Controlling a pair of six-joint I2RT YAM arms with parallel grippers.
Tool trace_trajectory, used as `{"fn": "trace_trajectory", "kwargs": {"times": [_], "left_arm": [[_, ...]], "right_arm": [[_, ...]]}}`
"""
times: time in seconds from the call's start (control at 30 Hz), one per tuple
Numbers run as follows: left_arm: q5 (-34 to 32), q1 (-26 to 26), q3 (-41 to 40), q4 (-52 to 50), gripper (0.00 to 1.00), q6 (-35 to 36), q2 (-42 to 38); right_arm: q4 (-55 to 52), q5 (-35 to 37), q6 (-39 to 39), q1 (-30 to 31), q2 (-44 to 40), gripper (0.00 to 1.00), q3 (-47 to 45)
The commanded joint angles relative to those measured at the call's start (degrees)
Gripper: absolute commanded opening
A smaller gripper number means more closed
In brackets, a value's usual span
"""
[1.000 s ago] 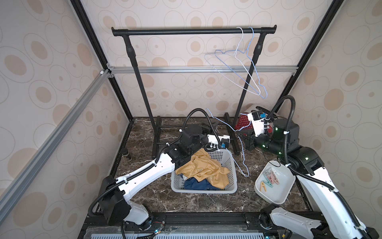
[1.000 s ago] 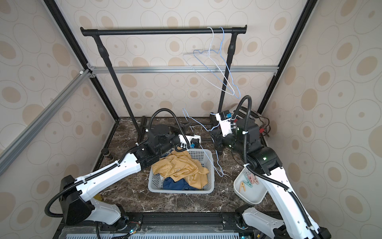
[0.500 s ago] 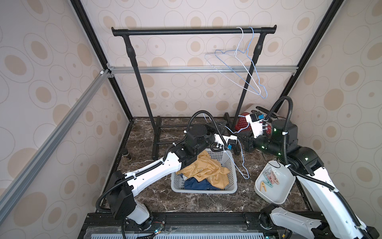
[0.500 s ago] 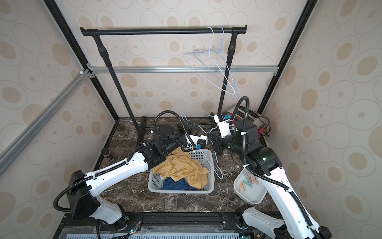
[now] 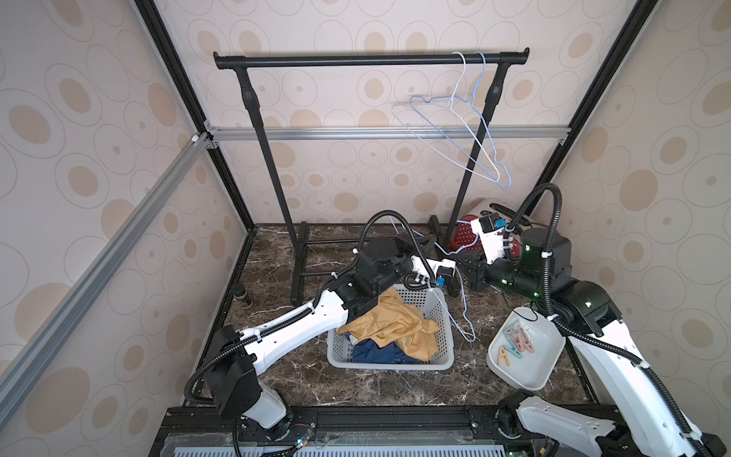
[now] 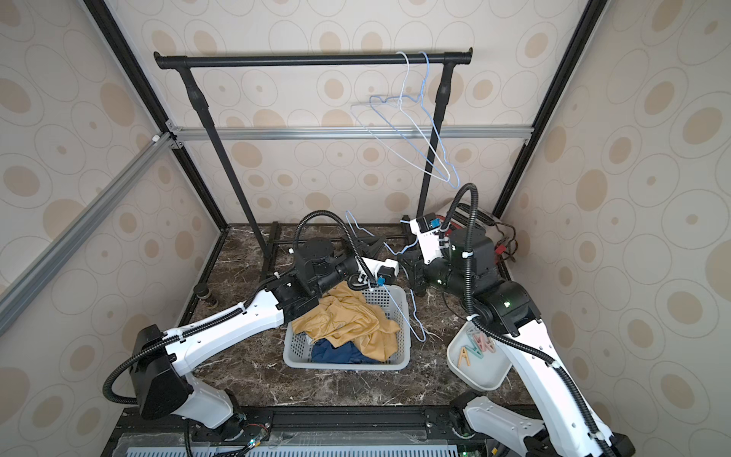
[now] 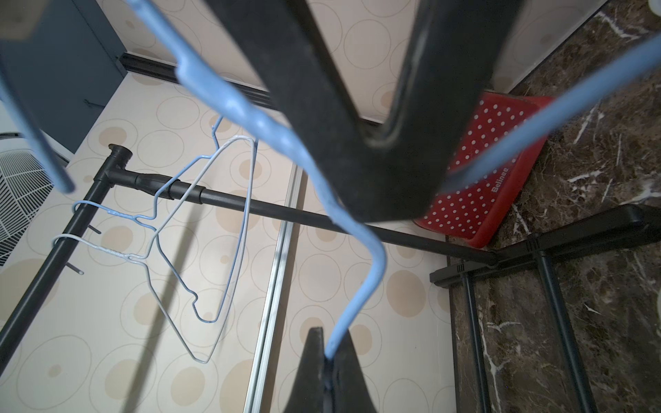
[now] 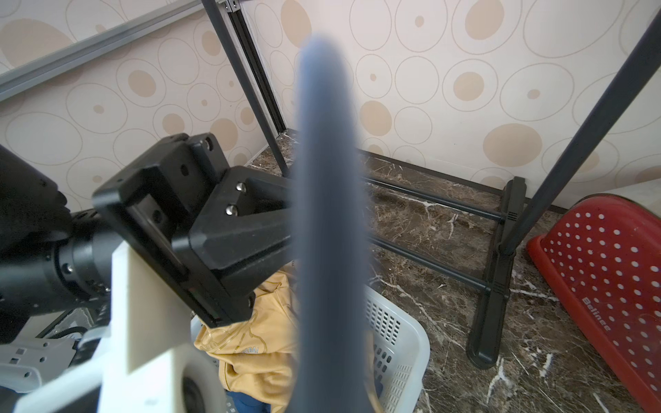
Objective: Remove the clothespins securing t-shirts to the hanger
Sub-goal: Place the hanger on the clothes rail.
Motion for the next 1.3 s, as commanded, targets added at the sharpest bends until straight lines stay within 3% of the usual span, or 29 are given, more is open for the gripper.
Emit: {"fn": "trace_trajectory", "kwargs": {"times": [0.0, 0.23, 0.53, 0.87, 1.27], "left_arm": [[0.7, -0.4, 2.6, 0.2, 0.0, -0.3, -0.1], [-0.6, -0.4, 2.8, 0.1, 0.0, -3.3, -0.6], [-0.1, 1.2, 2.7, 0.2, 0.0, -8.9, -2.2], [1.6, 6.7, -0.3, 1.1, 0.0, -18.7, -5.9], [-0.5, 9.2, -4.2, 0.2, 0.0, -22.8, -8.6]], "right_arm": [[-0.4, -1.5, -0.9, 0.4, -0.7, 0.01, 1.4], [-0.5, -2.2, -0.6, 0.4, -0.7, 0.3, 1.3], [-2.8, 0.7, -2.0, 0.4, -2.2, 0.54, 2.1], [-6.3, 0.5, -2.6, 0.4, -4.5, 0.56, 1.2], [-8.6, -2.2, -1.2, 0.6, -7.1, 0.56, -2.8]]}}
